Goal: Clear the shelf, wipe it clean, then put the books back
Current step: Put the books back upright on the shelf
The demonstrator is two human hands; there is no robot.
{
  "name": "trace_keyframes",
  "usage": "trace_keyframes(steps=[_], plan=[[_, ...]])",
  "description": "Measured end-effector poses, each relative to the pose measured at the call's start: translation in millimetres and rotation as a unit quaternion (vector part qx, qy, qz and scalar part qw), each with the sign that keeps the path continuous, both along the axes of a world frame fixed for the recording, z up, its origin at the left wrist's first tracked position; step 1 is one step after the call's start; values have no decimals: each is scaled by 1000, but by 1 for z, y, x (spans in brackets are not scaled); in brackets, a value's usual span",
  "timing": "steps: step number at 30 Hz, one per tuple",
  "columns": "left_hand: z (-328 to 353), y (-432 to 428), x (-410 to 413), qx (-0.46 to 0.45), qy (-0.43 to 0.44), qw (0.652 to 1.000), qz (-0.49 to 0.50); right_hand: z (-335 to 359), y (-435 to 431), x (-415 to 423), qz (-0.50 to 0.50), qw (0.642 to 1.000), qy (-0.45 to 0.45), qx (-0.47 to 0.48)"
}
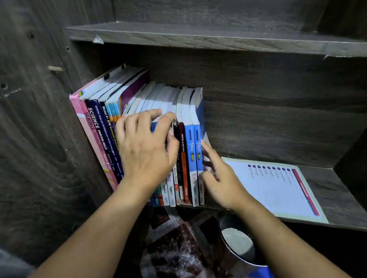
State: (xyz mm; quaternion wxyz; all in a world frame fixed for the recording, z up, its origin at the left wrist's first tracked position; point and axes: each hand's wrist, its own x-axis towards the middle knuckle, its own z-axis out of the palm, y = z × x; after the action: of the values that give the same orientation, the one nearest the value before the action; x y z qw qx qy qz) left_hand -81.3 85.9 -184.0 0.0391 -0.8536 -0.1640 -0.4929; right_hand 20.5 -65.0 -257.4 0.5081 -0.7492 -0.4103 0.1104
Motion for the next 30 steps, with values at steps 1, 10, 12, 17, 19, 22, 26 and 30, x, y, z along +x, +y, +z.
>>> trace_keyframes(steps=[1, 10, 12, 17, 19, 22, 26, 30], plan=[[2, -3, -1, -2, 20, 1000, 14, 0, -7, 4, -30, 997, -33, -59], [13, -14, -1, 15, 115, 989, 93, -49, -91, 25, -66, 820, -172, -541], [13, -14, 0, 18, 117, 989, 92, -51, -101, 29, -75, 827, -180, -527], [14, -13, 1, 24, 122, 989, 85, -48, -108, 37, -92, 842, -133, -515], [14, -13, 2, 22, 126, 988, 82, -47, -106, 38, -94, 844, -117, -516], [13, -13, 1, 18, 125, 989, 76, -48, -104, 39, -98, 853, -88, -505], [12, -21, -1, -11, 110, 993, 44, -50, -104, 42, -103, 859, -70, -496], [11, -36, -10, -71, 52, 996, -22, -52, -99, 42, -111, 858, -61, -497]])
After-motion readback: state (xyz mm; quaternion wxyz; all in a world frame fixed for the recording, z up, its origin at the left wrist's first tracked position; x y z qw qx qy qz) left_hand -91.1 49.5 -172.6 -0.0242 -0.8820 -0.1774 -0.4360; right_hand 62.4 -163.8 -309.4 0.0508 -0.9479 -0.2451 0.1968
